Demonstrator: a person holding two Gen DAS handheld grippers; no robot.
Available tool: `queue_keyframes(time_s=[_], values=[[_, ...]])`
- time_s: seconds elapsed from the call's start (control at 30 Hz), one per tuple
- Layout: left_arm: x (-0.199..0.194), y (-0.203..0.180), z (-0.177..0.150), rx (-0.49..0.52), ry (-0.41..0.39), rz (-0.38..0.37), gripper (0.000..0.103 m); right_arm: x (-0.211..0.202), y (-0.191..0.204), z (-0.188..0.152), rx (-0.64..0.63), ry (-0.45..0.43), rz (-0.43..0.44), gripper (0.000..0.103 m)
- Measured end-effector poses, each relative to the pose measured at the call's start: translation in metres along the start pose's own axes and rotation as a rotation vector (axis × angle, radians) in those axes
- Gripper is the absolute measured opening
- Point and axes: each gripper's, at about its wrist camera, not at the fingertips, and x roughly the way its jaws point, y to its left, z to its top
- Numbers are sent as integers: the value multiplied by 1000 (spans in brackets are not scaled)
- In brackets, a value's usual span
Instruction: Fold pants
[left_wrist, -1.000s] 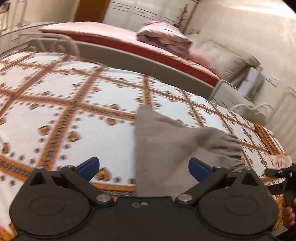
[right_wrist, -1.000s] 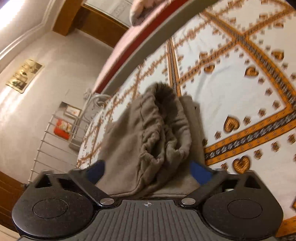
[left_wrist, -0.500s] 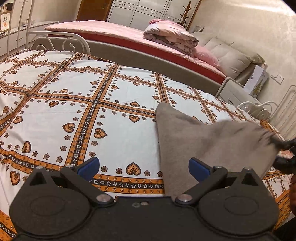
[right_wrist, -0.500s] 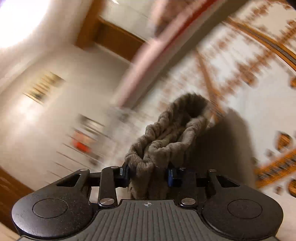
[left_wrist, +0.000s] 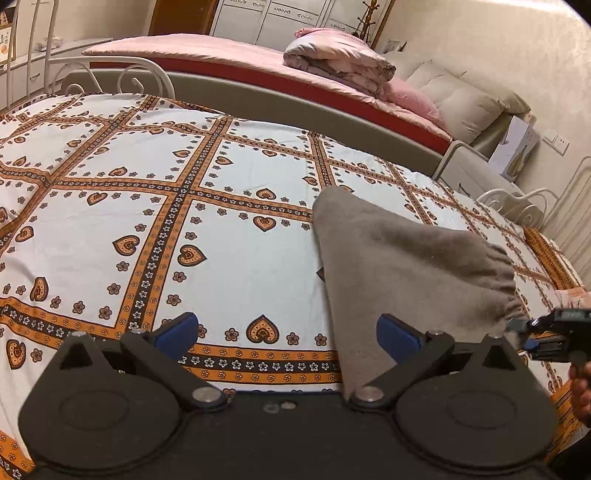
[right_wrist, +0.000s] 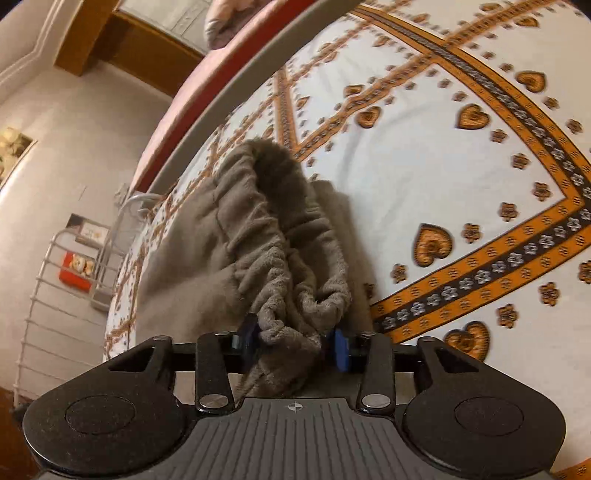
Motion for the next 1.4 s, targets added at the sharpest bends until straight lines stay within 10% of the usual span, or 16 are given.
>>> queue_keyframes(time_s=[0.23, 0.43, 0.53, 0.77, 0.9, 1.13, 1.4], values=[[13, -26, 8, 17, -28, -46, 97, -45, 57, 10, -315, -287, -18, 47], [50, -58, 7, 98, 30, -61, 97, -1, 82, 0, -450, -153, 65, 47], [72, -64, 1, 147, 104, -11, 98, 30, 68, 1, -456, -9, -79, 46], [65, -71, 5, 188, 49, 6, 96, -2, 69, 11, -438, -141, 55, 47], [78, -74, 2, 219, 92, 13, 97, 32, 61, 2, -474, 10, -114, 53], [67, -79, 5, 252, 38, 35, 96, 1, 78, -2, -503, -149, -20, 53], [83, -77, 35, 174, -56, 68, 96, 8, 108, 18, -607, -312, -124, 53]])
